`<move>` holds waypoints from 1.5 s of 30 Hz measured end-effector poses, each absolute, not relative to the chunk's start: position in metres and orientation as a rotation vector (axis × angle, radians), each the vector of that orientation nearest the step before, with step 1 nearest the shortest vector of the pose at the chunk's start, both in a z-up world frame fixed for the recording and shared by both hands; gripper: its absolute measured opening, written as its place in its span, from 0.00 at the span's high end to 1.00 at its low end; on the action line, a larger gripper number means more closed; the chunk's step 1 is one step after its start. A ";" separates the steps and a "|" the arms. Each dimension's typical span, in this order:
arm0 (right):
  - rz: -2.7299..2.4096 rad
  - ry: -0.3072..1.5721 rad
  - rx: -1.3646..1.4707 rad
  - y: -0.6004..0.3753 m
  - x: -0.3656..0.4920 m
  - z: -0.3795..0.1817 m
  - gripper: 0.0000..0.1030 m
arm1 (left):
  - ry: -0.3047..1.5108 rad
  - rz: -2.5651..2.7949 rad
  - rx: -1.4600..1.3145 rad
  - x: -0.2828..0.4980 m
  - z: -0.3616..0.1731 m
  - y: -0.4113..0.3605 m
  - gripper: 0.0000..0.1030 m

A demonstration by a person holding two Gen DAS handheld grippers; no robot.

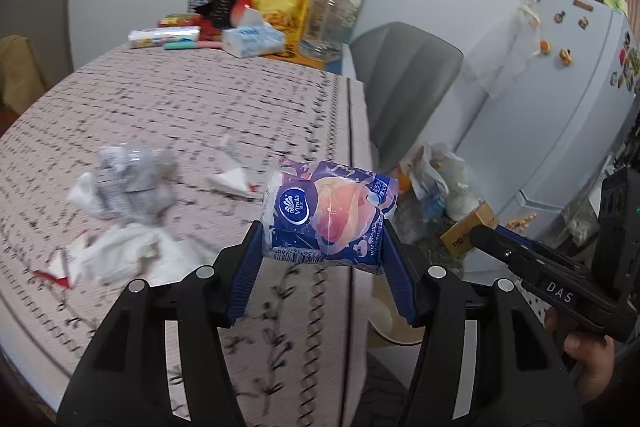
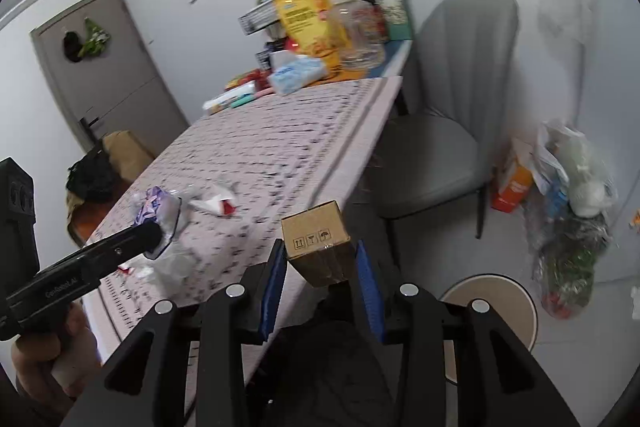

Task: Collect trash
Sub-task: 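Carry both items over the trash bin and open both tools to drop them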

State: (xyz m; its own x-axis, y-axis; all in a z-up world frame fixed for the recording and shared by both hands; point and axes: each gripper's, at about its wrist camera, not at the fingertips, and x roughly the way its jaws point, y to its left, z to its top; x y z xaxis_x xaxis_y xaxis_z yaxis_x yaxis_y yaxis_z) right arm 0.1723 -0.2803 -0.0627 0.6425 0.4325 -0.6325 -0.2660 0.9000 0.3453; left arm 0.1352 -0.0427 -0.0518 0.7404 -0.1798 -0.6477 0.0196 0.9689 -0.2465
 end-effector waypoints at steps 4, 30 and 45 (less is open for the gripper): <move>0.350 0.793 0.243 -0.301 0.182 -0.078 0.65 | 0.762 -0.144 -0.230 0.153 -0.058 -0.061 0.44; -0.094 0.859 0.419 -0.501 0.196 -0.162 0.17 | 1.086 -0.420 -0.129 0.253 -0.151 -0.253 0.44; -0.147 0.873 0.492 -0.536 0.173 -0.163 0.15 | 1.150 -0.417 -0.207 0.277 -0.180 -0.299 0.11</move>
State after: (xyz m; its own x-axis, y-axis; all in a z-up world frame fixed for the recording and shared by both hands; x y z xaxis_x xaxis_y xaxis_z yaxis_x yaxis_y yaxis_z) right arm 0.1734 -0.5361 -0.1628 0.6408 0.0736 -0.7642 0.3200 0.8792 0.3530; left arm 0.2768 -0.2987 -0.1801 0.3428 -0.4227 -0.8389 0.2133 0.9048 -0.3687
